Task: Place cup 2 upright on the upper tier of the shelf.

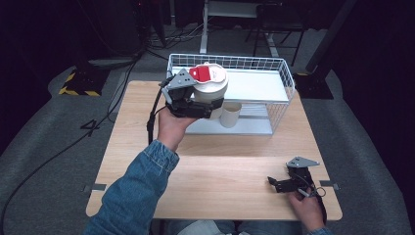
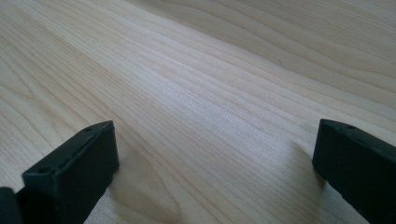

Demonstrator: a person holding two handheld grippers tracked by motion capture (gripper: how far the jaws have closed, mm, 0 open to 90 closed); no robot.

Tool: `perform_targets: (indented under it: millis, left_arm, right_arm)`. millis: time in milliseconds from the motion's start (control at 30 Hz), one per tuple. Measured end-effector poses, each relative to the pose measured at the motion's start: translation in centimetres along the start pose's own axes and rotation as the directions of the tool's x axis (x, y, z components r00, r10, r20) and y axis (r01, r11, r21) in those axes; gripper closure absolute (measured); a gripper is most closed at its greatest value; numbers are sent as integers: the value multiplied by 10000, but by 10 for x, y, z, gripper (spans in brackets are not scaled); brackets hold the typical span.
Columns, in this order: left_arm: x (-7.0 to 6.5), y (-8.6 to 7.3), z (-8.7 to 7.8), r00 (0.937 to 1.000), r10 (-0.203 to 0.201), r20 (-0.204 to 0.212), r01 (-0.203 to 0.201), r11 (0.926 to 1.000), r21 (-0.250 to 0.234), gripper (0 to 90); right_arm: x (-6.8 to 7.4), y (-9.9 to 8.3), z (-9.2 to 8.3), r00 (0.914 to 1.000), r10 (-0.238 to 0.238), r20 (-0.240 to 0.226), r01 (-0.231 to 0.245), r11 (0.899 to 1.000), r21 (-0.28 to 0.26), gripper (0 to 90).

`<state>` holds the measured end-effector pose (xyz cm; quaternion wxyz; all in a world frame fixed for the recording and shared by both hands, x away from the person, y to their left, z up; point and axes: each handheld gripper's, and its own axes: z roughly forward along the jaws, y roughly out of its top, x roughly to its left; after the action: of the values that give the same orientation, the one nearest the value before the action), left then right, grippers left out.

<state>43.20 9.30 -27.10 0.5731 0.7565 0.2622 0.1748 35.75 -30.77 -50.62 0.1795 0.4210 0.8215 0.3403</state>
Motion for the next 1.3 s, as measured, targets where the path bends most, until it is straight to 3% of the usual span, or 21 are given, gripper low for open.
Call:
perform_targets:
  millis: [200,633,833,1033,1300]
  left_arm:
    - [2,13,10,9999,27,-145,-28,10000,-81,124]
    - [16,27,34,9966,-344,-748,342,9994,-39,124]
    - [25,30,47,9929,-631,-1007,603,9977,-313,124]
    - [37,31,60,9894,-652,-1294,616,9976,-314,124]
    - [49,30,75,9841,-1018,-1456,965,9944,-428,124]
  right_arm:
    - [0,0,0,10000,1,-1,-1,10000,0,7]
    - [0,0,0,10000,-1,-2,1,10000,0,7]
    - [0,0,0,10000,-1,1,1,10000,1,7]
    - [0,0,0,10000,-3,0,3,10000,-3,7]
    - [0,0,0,10000,34,11,-34,10000,-13,7]
